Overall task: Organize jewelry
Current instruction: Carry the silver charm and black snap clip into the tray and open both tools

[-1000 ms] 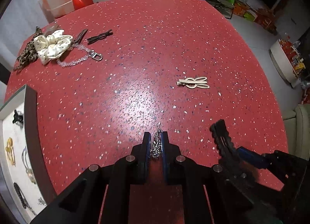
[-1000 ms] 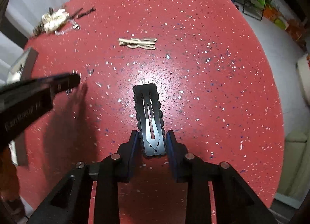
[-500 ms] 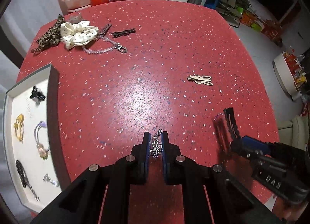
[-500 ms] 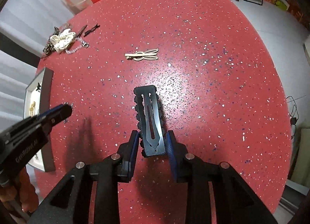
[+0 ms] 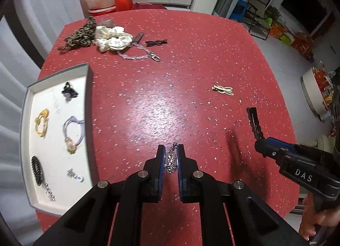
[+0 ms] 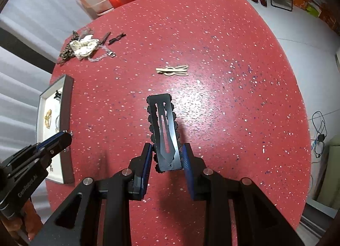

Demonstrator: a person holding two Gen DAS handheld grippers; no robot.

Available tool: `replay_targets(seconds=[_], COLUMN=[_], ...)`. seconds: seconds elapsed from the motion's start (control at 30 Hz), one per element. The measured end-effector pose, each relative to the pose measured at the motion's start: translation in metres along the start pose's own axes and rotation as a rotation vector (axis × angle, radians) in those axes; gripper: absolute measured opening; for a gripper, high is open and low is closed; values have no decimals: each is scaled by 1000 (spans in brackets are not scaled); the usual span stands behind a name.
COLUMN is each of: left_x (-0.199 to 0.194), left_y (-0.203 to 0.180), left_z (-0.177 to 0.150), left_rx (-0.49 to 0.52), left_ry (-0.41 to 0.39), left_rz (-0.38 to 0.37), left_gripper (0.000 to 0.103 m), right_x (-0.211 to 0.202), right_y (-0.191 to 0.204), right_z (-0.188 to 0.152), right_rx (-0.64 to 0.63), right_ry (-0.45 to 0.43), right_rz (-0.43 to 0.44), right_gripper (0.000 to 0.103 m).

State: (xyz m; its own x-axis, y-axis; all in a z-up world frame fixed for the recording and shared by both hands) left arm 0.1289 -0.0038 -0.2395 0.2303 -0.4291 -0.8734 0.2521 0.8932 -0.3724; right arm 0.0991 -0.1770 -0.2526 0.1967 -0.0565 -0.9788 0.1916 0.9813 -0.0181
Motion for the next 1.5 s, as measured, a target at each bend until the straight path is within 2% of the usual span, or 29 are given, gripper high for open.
replay_targets(seconds=[0.63, 1.03, 1.5], left_x=[-66, -101, -116], left_y=[64, 140, 213], left_z=[-24, -48, -37], left_rx=[-113, -249, -332], left_ry=[-84, -140, -209], left_rz=[50, 119, 164], left_gripper=[12, 12, 12], right_x=[-34, -37, -36], right_y=[86, 156, 260], right_z=[-6, -14, 4], right_rx=[-137, -258, -402], right_ry=[-18, -14, -36], right_rz=[55, 100, 179], right_gripper=[31, 31, 31])
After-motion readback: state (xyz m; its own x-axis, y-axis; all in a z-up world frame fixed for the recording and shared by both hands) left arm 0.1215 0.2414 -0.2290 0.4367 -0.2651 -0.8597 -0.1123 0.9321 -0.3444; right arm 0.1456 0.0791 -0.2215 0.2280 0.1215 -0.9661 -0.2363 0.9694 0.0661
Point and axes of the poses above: each gripper's, at about its wrist camera, not at the fingertips, and x roughly the way its jaws point, y to its left, z to its top, the point moved 9 cm from there along x, roughly the way its jaws point, and after that the axes turned 15 degrees about -z, right-handed, at the moved point
